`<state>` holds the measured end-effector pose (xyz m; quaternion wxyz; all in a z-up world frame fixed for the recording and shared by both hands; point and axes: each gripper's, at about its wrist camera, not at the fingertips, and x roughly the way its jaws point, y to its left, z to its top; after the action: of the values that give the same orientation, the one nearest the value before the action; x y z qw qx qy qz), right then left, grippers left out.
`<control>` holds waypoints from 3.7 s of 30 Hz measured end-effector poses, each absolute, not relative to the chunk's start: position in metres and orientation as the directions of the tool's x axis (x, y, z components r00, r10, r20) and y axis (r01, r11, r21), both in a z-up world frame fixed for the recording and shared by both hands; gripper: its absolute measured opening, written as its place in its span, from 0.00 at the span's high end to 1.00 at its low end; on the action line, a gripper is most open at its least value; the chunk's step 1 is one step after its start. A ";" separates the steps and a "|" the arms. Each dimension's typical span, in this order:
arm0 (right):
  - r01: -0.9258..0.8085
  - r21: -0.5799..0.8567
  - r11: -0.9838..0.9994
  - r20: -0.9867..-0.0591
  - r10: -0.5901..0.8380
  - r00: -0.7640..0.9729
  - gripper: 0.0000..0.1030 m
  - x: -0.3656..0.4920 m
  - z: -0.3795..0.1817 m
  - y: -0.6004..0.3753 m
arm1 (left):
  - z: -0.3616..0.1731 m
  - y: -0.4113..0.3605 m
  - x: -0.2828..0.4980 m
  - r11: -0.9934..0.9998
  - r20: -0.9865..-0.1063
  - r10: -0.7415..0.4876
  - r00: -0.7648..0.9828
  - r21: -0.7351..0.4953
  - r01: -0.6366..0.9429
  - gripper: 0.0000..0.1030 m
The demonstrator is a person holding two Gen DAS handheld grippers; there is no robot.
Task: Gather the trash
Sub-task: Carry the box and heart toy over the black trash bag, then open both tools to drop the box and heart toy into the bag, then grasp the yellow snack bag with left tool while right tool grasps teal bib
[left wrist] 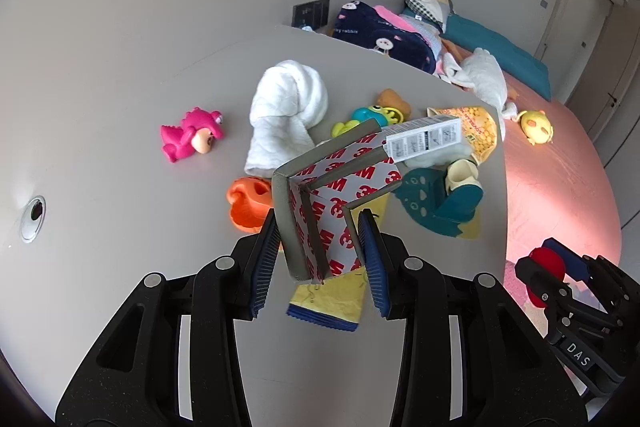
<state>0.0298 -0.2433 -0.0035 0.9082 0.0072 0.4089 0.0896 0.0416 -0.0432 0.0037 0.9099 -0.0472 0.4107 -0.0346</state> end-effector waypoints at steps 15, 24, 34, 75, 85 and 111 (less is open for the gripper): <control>-0.032 0.086 0.996 -0.727 0.085 0.681 0.53 0.007 0.005 -0.315 | 0.004 -0.132 0.040 0.976 -0.749 -0.209 0.629 -0.118 0.184 0.62; 0.036 0.072 0.997 -0.726 0.027 0.687 0.53 -0.005 0.007 -0.347 | -0.001 -0.177 0.034 0.956 -0.760 -0.261 0.595 -0.118 0.268 0.62; 0.149 0.086 0.985 -0.738 -0.038 0.674 0.53 -0.008 0.002 -0.395 | -0.016 -0.218 0.027 0.929 -0.789 -0.295 0.538 -0.104 0.356 0.61; 0.161 0.139 0.977 -0.740 -0.005 0.672 0.30 0.019 -0.006 -0.374 | -0.026 -0.173 0.025 0.935 -0.792 -0.243 0.560 -0.037 0.353 0.12; 0.092 0.141 0.986 -0.745 0.044 0.665 0.30 0.036 -0.010 -0.340 | -0.031 -0.120 0.047 0.970 -0.791 -0.182 0.585 -0.047 0.239 0.12; -0.167 0.160 0.973 -0.758 0.230 0.611 0.30 0.098 -0.032 -0.255 | -0.053 -0.075 0.091 0.988 -0.809 -0.094 0.581 -0.005 0.153 0.60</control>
<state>0.0976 -0.2547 -0.0324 0.8967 0.0365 0.4270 0.1107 0.0909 -0.0752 -0.0532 0.8884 0.0328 0.4526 -0.0696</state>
